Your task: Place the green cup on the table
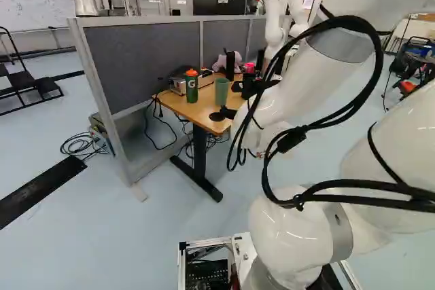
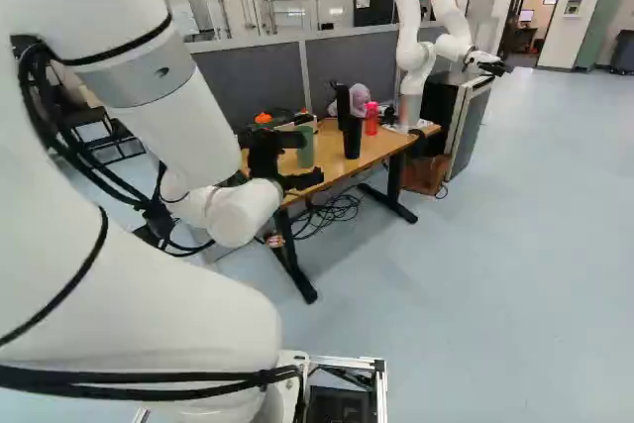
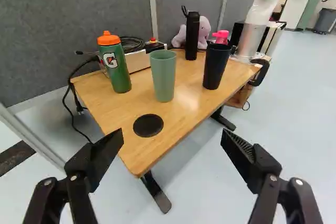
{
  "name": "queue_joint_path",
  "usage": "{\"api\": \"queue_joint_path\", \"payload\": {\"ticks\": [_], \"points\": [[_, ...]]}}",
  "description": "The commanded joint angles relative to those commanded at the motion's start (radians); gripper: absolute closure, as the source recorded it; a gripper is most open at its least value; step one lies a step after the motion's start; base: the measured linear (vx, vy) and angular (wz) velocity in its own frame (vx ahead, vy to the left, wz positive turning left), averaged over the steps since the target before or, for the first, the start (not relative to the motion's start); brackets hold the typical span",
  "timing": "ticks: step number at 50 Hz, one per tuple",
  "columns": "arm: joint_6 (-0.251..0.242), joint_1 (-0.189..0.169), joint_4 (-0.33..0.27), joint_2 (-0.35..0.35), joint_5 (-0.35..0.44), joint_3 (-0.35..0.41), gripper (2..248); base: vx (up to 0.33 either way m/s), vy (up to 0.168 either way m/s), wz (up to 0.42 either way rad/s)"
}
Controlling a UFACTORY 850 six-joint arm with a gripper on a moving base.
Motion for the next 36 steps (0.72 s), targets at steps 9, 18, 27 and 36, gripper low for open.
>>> {"api": "queue_joint_path", "payload": {"ticks": [9, 18, 27, 36], "points": [[0.0, -0.001, 0.0, 0.02, -0.005, 0.018, 3, 0.0, 0.0, 0.0], [0.0, -0.002, 0.0, 0.03, -0.008, 0.027, 3, 0.0, 0.0, 0.0], [0.0, -0.002, 0.0, 0.032, -0.009, 0.029, 3, 0.0, 0.0, 0.0], [0.0, -0.002, 0.0, 0.032, -0.009, 0.029, 3, 0.0, 0.0, 0.0]]}}
